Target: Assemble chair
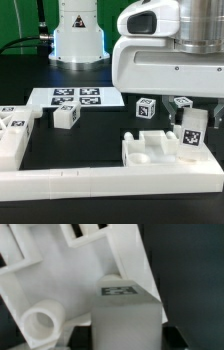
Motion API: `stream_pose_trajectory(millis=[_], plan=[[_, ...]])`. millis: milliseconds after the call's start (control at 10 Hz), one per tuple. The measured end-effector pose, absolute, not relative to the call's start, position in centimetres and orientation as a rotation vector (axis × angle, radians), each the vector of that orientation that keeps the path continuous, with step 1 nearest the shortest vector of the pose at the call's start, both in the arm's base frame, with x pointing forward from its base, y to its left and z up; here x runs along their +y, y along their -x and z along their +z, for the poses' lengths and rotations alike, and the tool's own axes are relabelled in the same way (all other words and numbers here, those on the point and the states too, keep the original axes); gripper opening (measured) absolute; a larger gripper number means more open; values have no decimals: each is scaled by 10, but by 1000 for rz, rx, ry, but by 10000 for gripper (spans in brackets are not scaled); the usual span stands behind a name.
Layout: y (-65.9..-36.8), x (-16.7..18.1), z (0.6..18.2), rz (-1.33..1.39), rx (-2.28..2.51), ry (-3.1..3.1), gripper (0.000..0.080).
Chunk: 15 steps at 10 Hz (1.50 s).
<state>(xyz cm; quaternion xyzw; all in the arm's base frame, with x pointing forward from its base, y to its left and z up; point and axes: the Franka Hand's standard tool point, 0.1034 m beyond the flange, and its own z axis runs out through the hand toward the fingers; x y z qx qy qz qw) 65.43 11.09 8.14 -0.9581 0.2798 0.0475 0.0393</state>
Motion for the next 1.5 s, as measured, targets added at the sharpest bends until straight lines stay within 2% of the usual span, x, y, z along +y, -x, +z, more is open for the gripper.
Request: stream_pose_trajectory(millis=[400,600,800,900,1500], plan=[[-656,110,81,147,1168,2835,292],[-656,110,81,147,1161,2838,292],[-655,115,84,140,1004,2896,586],[-654,122,85,136,934,2919,629],[-653,119,81,87,92,3081,648]])
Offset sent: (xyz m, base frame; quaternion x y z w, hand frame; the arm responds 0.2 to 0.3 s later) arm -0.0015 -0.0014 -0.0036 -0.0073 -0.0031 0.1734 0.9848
